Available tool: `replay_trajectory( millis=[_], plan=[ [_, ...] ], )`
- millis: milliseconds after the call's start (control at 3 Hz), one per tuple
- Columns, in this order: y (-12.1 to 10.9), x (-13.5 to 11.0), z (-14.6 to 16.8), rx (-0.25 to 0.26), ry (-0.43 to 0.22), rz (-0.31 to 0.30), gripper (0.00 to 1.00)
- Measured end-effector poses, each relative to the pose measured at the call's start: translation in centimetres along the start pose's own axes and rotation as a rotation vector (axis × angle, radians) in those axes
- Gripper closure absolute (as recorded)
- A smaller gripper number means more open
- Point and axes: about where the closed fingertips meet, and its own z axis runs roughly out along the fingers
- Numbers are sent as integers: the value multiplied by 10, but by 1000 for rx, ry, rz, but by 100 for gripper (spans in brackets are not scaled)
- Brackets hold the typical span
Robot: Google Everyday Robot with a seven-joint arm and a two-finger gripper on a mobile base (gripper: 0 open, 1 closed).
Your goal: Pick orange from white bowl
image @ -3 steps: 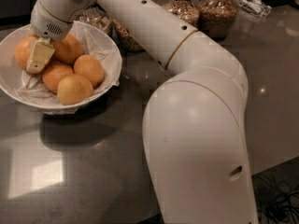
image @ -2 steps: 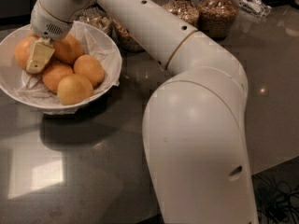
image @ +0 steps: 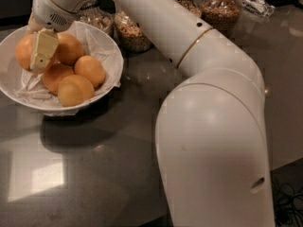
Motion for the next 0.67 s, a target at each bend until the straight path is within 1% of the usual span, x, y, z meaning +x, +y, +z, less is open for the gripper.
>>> replay_trajectory(
  millis=[333,667],
  plan=[
    [3,-10,-33,66,-34,-31,100],
    [12,-7,-59,127,-54,-31,100]
  ],
)
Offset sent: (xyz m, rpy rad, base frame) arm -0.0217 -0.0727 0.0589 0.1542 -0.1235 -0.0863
